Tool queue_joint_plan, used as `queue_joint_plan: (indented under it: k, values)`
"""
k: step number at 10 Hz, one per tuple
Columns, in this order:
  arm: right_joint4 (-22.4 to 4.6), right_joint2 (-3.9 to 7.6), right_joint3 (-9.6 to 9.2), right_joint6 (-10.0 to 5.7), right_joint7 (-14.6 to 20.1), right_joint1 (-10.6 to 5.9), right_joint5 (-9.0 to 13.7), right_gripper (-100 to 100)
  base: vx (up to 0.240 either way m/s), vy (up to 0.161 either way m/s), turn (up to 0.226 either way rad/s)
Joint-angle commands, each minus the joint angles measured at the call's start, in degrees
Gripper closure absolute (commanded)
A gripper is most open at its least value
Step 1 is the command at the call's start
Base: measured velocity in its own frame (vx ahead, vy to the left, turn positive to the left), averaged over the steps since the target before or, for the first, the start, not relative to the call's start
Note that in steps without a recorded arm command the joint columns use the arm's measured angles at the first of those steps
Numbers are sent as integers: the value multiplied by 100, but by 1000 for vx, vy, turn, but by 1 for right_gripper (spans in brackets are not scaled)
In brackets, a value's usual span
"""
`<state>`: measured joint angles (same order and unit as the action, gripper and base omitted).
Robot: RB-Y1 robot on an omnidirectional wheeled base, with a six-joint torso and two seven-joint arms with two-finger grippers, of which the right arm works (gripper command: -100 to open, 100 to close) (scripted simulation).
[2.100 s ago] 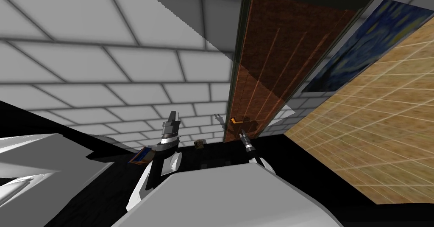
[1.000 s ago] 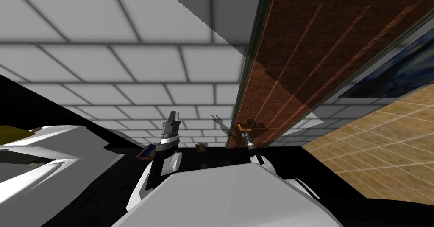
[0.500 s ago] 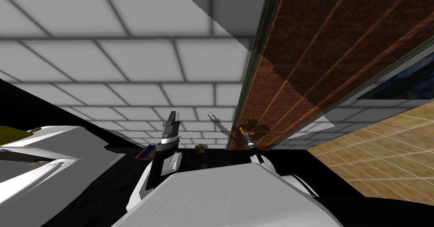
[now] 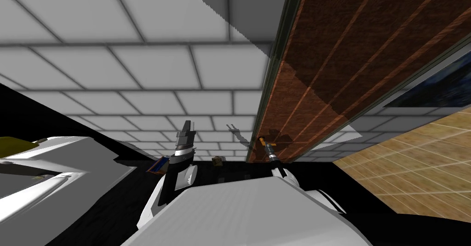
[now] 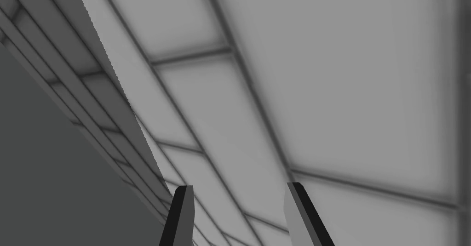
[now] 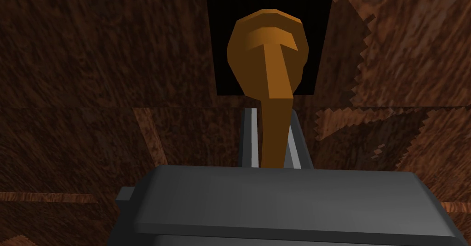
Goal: Pull the door open
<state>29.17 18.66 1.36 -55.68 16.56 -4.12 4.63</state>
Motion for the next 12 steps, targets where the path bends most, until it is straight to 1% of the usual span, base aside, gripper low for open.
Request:
queue_joint_plan:
  k: [1, 5, 9, 11, 12]
  values:
    - [16, 11, -10, 6, 9, 12, 3, 100, -99, -30, 112]
    - [78, 57, -48, 32, 46, 58, 13, 100, -179, -31, 134]
    - [169, 123, -103, 68, 99, 126, 28, 100, -213, -89, 238]
    - [180, 131, -110, 73, 106, 134, 30, 100, -123, -48, 49]
    - [207, 151, -127, 84, 122, 155, 35, 100, -168, -48, 172]
